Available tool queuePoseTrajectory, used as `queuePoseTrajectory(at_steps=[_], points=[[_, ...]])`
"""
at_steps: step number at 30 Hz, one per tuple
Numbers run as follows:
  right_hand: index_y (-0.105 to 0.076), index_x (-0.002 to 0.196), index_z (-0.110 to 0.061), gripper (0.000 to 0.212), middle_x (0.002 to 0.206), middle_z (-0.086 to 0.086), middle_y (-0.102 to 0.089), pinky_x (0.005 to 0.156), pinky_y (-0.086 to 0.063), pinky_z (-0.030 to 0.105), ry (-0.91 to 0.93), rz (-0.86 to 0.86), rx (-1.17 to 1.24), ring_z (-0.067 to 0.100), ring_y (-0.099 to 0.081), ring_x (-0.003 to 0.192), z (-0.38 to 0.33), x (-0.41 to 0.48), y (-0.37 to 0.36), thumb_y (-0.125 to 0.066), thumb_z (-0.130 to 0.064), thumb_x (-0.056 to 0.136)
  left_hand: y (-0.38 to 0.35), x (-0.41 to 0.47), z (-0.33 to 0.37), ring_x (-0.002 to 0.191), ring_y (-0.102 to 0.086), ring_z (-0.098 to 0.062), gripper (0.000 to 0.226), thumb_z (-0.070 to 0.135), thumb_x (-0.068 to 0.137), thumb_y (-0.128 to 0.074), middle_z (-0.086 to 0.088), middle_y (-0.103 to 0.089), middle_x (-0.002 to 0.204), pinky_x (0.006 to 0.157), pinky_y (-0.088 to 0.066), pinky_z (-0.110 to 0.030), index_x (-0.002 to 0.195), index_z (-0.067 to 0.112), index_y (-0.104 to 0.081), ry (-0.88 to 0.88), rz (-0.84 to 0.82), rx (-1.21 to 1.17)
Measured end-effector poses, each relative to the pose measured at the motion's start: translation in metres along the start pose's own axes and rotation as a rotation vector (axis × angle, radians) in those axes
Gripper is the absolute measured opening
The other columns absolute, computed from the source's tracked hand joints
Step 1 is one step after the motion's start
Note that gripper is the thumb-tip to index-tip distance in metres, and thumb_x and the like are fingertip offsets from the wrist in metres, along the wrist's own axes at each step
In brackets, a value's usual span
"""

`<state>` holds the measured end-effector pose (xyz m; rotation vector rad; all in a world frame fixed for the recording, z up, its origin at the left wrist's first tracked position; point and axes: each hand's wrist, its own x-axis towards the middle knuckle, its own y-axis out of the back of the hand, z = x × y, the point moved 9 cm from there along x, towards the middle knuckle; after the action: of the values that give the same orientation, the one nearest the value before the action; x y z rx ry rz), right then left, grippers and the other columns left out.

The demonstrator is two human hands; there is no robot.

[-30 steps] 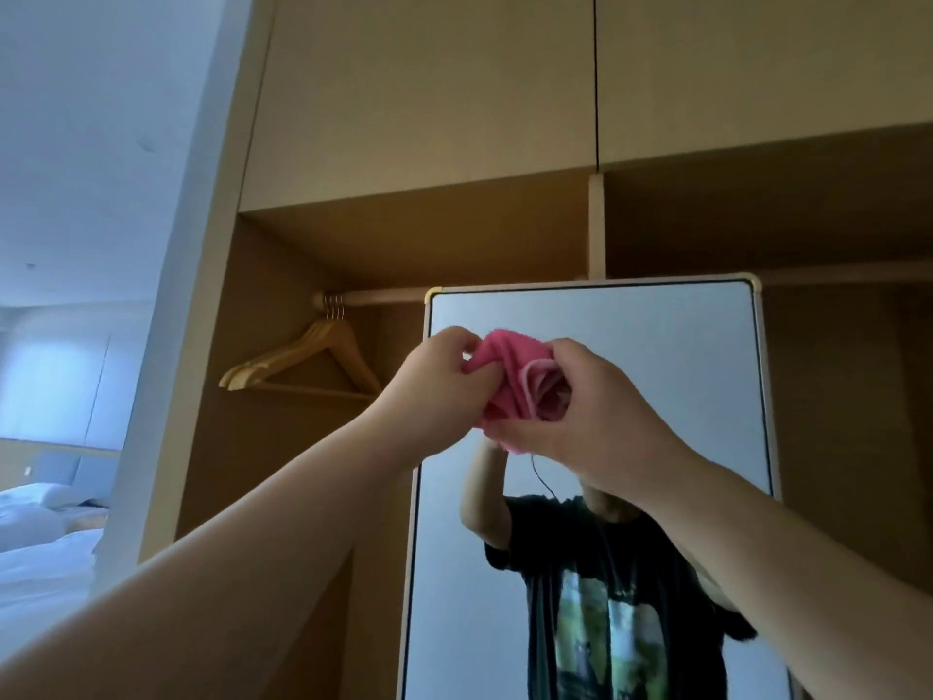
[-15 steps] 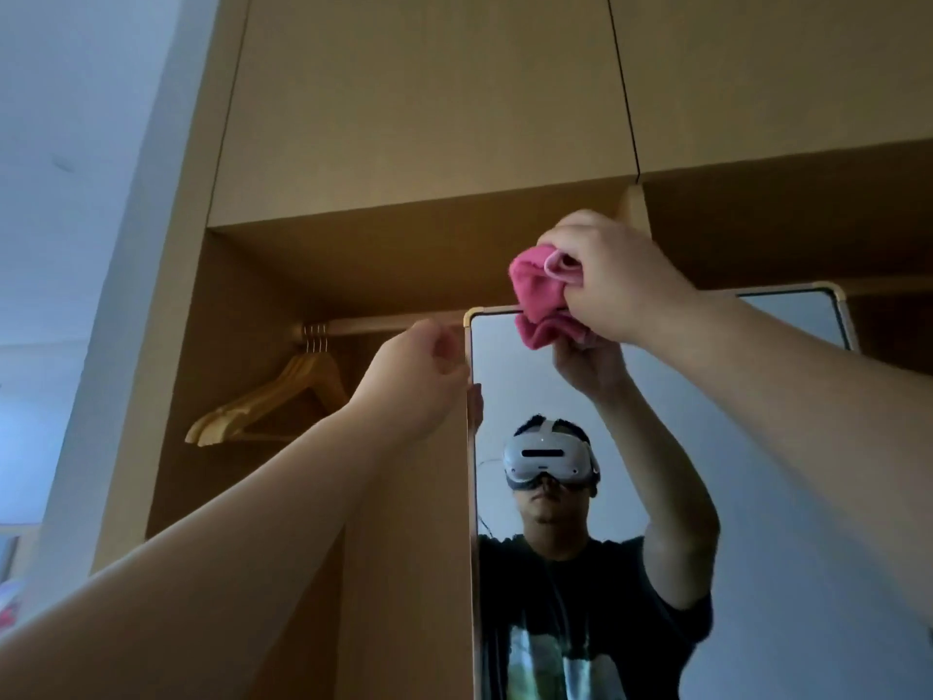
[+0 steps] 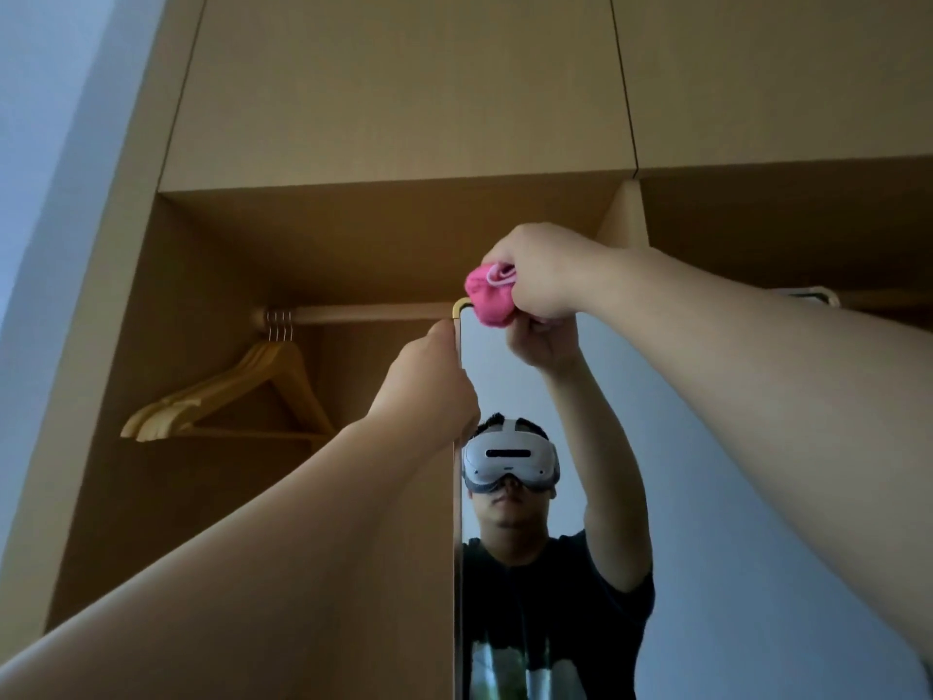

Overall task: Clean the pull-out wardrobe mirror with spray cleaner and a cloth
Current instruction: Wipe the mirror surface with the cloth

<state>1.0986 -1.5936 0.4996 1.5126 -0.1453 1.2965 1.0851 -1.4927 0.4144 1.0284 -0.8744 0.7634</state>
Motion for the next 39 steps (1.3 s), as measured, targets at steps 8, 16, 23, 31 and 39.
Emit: queuePoseTrajectory(at_steps=[8, 16, 23, 31, 39], points=[[-0.061, 0.091, -0.013, 0.019, 0.091, 0.015, -0.061, 0.057, -0.040, 0.033, 0.063, -0.046, 0.004, 0.026, -0.055, 0.074, 0.008, -0.002, -0.008, -0.048, 0.000, 0.086, -0.001, -0.006, 0.000, 0.077, -0.047, -0.015, 0.029, 0.016, 0.094, -0.049, 0.006, -0.047, 0.086, 0.070, -0.042, -0.032, 0.122, 0.009, -0.048, 0.054, 0.038, -0.060], [-0.056, 0.110, -0.017, 0.042, 0.101, 0.011, -0.056, 0.065, -0.049, 0.039, 0.090, -0.007, -0.004, 0.031, -0.056, 0.090, 0.026, -0.010, 0.003, -0.049, 0.009, 0.077, -0.002, -0.007, -0.002, 0.083, -0.052, -0.018, 0.034, 0.014, 0.095, -0.049, 0.002, -0.051, 0.093, 0.072, -0.045, -0.032, 0.128, 0.010, -0.047, 0.053, 0.077, -0.092], [-0.063, 0.099, -0.012, 0.030, 0.093, 0.016, -0.061, 0.061, -0.051, 0.039, 0.068, -0.031, -0.081, 0.033, -0.061, 0.082, 0.043, -0.012, 0.007, -0.053, 0.008, 0.079, -0.012, 0.001, -0.014, 0.086, -0.057, -0.018, 0.034, 0.006, 0.094, -0.050, 0.000, -0.056, 0.095, 0.071, -0.049, -0.029, 0.128, 0.012, -0.049, 0.096, 0.106, -0.096], [-0.063, 0.102, -0.016, 0.040, 0.090, 0.011, -0.060, 0.051, -0.044, 0.032, 0.002, -0.059, -0.082, 0.024, -0.056, 0.071, 0.070, -0.028, 0.014, -0.053, 0.013, 0.075, -0.021, 0.009, -0.026, 0.087, -0.062, -0.020, 0.031, 0.009, 0.093, -0.050, -0.005, -0.064, 0.100, 0.072, -0.054, -0.033, 0.124, 0.016, -0.050, 0.099, 0.146, -0.085], [-0.062, 0.093, -0.018, 0.041, 0.087, 0.013, -0.062, 0.054, -0.046, 0.035, -0.029, -0.064, -0.105, 0.037, -0.063, 0.081, 0.097, -0.030, 0.016, -0.056, 0.013, 0.067, -0.028, 0.012, -0.030, 0.088, -0.062, -0.022, 0.030, 0.010, 0.093, -0.051, -0.005, -0.064, 0.100, 0.074, -0.052, -0.034, 0.122, 0.015, -0.050, 0.087, 0.157, -0.070]])
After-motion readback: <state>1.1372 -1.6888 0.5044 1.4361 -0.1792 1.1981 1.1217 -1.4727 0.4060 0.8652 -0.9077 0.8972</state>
